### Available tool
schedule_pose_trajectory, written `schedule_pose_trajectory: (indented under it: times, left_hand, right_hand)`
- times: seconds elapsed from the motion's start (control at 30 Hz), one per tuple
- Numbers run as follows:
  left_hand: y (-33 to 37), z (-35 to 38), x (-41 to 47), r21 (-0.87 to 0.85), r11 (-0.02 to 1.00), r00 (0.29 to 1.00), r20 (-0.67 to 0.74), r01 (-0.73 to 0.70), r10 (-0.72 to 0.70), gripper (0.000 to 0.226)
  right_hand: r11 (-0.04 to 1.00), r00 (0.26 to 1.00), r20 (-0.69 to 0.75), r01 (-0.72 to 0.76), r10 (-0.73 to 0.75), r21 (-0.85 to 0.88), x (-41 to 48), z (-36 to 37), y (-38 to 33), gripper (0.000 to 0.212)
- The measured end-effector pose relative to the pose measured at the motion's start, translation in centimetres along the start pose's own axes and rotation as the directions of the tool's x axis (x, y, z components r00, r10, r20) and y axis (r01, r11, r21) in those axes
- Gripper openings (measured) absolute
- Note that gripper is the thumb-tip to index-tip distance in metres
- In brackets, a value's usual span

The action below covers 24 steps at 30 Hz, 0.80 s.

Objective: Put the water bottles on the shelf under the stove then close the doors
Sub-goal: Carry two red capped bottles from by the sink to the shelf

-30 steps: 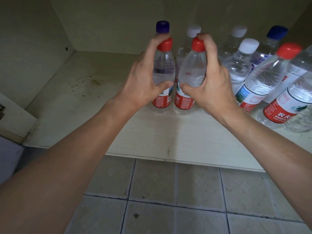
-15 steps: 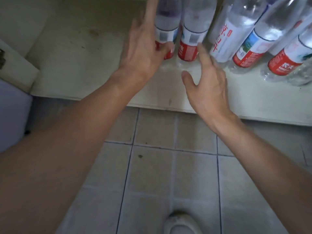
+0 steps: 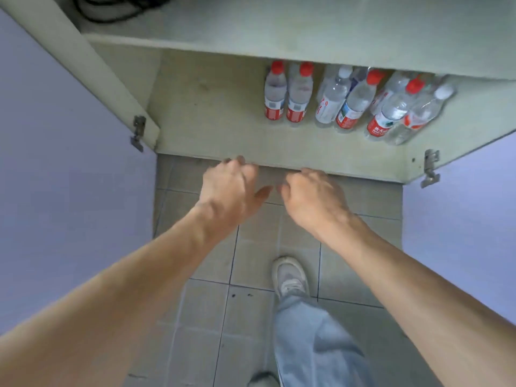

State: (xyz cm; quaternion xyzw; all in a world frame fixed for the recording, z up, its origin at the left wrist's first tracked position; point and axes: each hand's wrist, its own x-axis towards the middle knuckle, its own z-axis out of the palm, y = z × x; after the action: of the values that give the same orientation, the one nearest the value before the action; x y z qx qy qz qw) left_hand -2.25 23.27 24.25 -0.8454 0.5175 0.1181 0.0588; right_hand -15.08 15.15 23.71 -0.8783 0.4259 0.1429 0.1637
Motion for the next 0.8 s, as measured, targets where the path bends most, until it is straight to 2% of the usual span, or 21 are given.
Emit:
schedule_pose_trajectory:
  times: [0.17,0.4,0.53,0.63,0.73,0.8]
  left_hand:
    - [1.1,-14.2,-9.1,0.064,0.998,0.999,0.053,-0.005,0.001,0.059]
    - [2.7,-30.8,-21.3,-0.052,0.990,0.990,0.058,0.133,-0.129,0.054]
    - [5.4,-36.3,-29.2,-0.209,0.945,0.966,0.007,0.252,-0.257,0.060]
    - [7.9,-39.3,-35.1,-0.292,0.896,0.931,-0.050,0.334,-0.363,0.070]
    - [10.0,-41.2,-40.4,-0.367,0.848,0.872,-0.162,0.381,-0.462,0.073]
    - [11.0,-41.9,-43.5,-0.396,0.809,0.813,-0.215,0.435,-0.542,0.075]
  right_hand:
    - [0.998,0.999,0.045,0.008,-0.006,-0.056,-9.4,-13.4,-3.5,0.031]
    - [0.997,0.998,-0.008,0.059,-0.059,-0.045,-23.7,-28.5,-5.8,0.026]
    - [0.991,0.990,-0.044,0.131,-0.130,0.023,-32.9,-32.0,-6.1,0.046]
    - [0.981,0.984,-0.127,0.144,-0.127,0.128,-39.7,-33.6,-5.6,0.058]
    - [0.955,0.963,-0.247,0.171,-0.110,0.241,-45.6,-34.8,-5.2,0.063]
    - [0.937,0.954,-0.273,0.206,-0.128,0.281,-48.1,-35.5,-5.0,0.064]
